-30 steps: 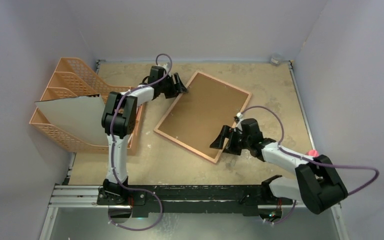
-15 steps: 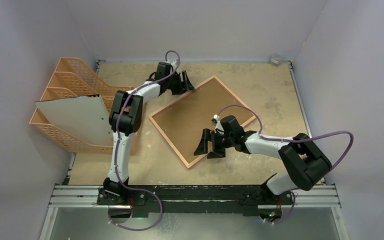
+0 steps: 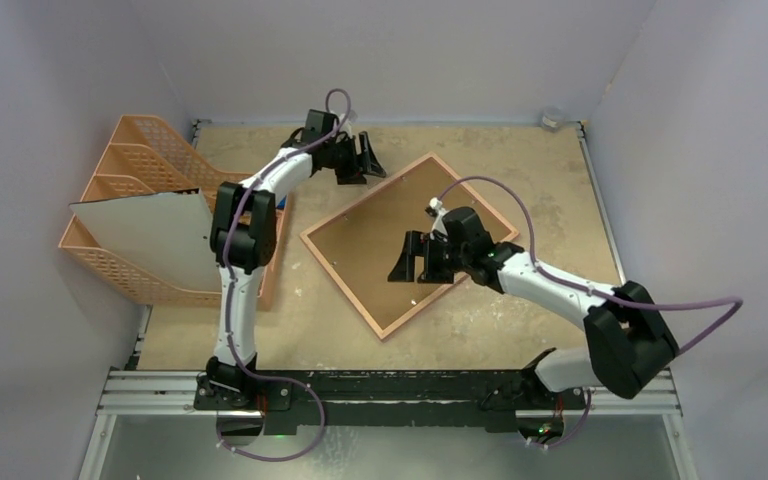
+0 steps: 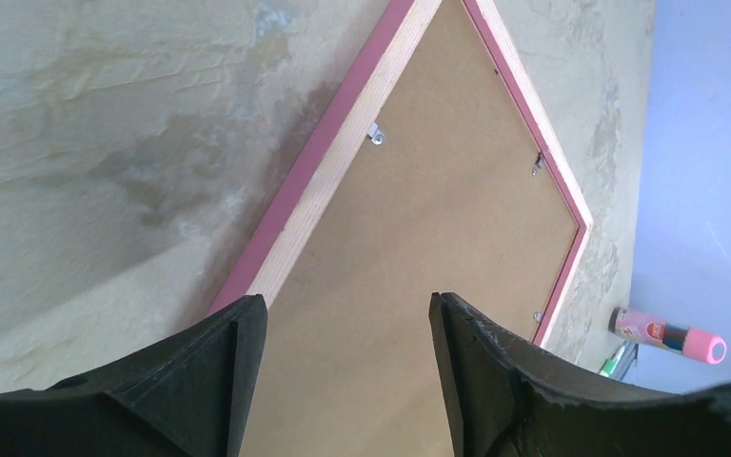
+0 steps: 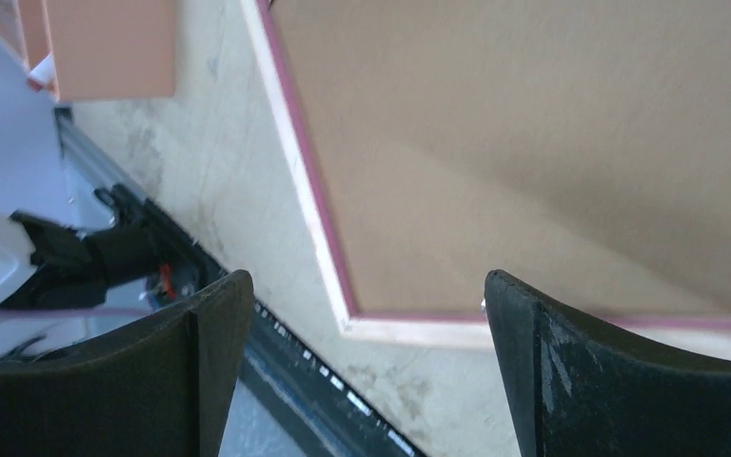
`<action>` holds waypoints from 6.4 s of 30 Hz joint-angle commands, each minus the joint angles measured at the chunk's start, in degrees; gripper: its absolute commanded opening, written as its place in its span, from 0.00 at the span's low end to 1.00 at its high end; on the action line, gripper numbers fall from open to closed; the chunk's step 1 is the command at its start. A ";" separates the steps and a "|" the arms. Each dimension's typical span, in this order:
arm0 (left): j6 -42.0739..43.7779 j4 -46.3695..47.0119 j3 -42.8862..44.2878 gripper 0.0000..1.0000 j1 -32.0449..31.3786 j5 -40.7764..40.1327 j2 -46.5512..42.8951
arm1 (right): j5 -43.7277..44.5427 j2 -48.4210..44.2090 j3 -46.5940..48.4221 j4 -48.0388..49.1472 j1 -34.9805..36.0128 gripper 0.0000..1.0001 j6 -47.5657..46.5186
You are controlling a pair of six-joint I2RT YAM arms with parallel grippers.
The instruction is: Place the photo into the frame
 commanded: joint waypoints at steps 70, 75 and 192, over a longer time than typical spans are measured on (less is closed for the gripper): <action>-14.39 29.03 -64.02 0.50 -9.55 -9.61 -40.07 | 48.48 47.36 61.96 -44.32 2.72 0.53 16.74; -14.60 28.42 -63.70 0.50 -9.22 -9.96 -40.38 | 48.70 49.86 65.42 -46.22 3.30 0.48 16.30; 20.70 -35.39 7.05 0.00 -10.42 -35.27 -40.60 | 8.20 15.59 51.59 -13.49 -11.61 0.87 15.24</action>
